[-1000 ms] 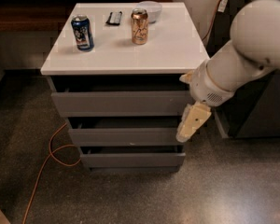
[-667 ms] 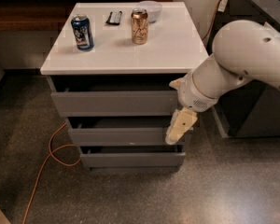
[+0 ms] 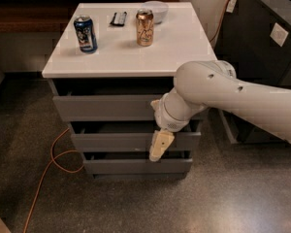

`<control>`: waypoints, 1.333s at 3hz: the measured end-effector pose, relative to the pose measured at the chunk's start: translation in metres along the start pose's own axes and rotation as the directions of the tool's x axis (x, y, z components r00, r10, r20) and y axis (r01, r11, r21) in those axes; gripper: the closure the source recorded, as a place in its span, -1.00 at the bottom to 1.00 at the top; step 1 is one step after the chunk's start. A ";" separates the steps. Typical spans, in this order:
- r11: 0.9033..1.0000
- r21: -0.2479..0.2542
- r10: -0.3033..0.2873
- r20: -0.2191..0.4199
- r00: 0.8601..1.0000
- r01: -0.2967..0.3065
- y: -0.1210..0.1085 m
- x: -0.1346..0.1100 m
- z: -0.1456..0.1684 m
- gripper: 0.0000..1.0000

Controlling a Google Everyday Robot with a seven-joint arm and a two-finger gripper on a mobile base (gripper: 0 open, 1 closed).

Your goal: Open middle drawer

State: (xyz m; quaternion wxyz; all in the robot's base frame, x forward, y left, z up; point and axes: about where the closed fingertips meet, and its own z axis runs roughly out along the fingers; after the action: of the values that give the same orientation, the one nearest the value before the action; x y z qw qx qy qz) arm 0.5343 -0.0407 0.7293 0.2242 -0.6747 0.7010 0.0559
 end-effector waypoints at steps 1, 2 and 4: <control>1.000 0.000 0.000 0.000 1.000 0.000 0.000 0.000 0.000 -1.00; 1.000 -0.022 0.004 -0.015 1.000 -0.005 -0.004 0.009 0.019 -1.00; 0.997 -0.074 -0.039 -0.106 0.994 0.031 -0.005 0.034 0.115 -1.00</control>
Offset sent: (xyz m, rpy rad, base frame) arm 0.0258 -0.0046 -0.0559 -0.0383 0.0685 -0.0005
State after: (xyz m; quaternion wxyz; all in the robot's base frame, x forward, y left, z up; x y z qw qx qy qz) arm 0.5675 -0.0285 0.6147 0.1624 -0.6966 0.6977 0.0409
